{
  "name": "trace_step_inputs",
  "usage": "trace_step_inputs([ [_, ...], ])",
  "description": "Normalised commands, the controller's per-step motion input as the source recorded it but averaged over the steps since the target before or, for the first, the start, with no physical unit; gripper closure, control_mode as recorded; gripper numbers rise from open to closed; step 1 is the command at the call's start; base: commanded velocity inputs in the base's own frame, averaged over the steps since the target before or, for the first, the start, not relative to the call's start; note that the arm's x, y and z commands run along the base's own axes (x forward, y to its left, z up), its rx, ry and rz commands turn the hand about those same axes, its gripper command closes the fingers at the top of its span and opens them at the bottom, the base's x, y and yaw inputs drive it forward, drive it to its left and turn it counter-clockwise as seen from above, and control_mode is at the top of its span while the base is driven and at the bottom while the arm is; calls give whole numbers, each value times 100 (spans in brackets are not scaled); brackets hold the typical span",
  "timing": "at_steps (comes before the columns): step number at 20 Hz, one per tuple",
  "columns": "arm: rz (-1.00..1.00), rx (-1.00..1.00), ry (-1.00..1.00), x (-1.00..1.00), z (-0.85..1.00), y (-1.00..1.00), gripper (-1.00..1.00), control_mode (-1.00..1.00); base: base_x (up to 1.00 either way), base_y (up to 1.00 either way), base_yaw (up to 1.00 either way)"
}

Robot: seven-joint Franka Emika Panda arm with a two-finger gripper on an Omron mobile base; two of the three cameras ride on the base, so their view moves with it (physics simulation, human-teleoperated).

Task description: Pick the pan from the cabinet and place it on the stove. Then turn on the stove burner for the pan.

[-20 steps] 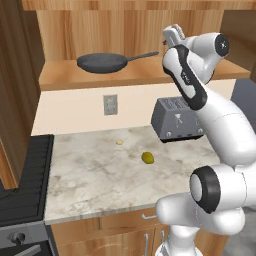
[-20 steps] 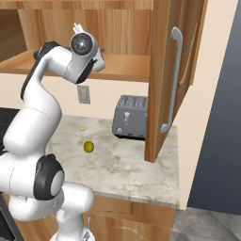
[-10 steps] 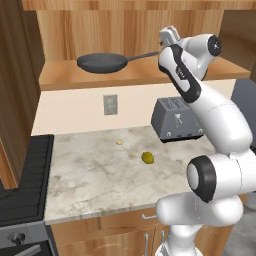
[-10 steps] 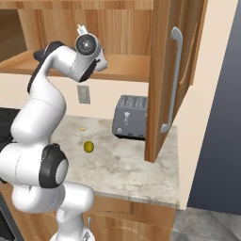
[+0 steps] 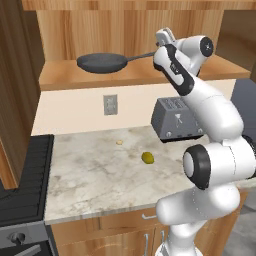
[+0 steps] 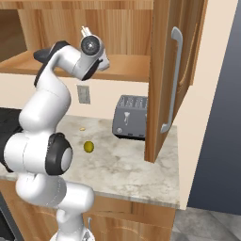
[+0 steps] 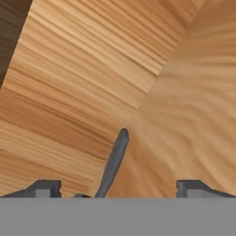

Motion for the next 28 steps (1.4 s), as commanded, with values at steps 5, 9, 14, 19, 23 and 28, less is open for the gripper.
trace_step_inputs([
  [5, 0, 1, 0, 35, -7, 0, -100, -100, 0, 0, 0],
  [9, 0, 3, 0, 36, -5, 0, -100, -100, 0, 0, 0],
  [14, 0, 3, 0, 38, -5, 0, -100, -100, 0, 0, 0],
  [19, 0, 3, 0, 34, -6, 1, -100, -100, 0, 0, 0],
  [23, 0, 3, 0, 27, -11, 6, -100, -100, 0, 0, 0],
  [28, 0, 2, 0, 29, -14, 14, -100, -100, 0, 0, 0],
])
